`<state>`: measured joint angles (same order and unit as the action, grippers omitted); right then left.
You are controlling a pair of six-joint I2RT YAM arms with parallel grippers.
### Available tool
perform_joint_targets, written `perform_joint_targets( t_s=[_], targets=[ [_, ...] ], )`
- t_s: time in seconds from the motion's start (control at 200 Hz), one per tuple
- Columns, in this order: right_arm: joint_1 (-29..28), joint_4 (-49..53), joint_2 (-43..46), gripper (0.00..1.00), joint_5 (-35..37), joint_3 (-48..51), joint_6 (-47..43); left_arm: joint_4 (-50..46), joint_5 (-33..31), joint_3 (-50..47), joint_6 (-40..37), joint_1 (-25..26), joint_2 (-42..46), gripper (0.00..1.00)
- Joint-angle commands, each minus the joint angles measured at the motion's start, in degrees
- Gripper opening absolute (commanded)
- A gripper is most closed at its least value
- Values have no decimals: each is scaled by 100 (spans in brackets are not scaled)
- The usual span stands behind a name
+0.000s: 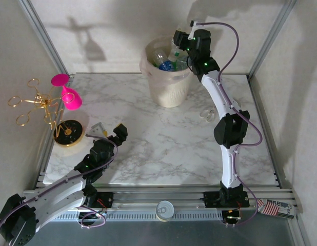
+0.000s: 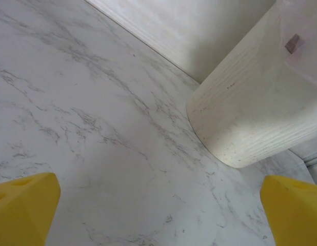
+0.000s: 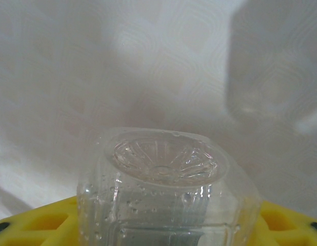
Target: Put the plastic bottles in the bin
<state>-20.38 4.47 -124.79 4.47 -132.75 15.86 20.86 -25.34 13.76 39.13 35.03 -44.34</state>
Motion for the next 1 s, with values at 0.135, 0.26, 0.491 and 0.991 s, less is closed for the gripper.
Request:
perform_joint_targets(
  t_s=[0.135,0.26,0.491,0.991],
  targets=[
    [6,130,-75,66,-210,-105,85,-66,-6,-69,138,-66,106,100],
    [6,173,-133,85,-205,-137,76,-56,25,-58,140,-66,109,100],
    [6,150,63,96,-99,-120,-115,-109,-29,-22,154,-79,162,99],
    [8,-897,3003,99,486,3748,-996,-188,-217,324,-550,-1080,-123,100]
  ],
)
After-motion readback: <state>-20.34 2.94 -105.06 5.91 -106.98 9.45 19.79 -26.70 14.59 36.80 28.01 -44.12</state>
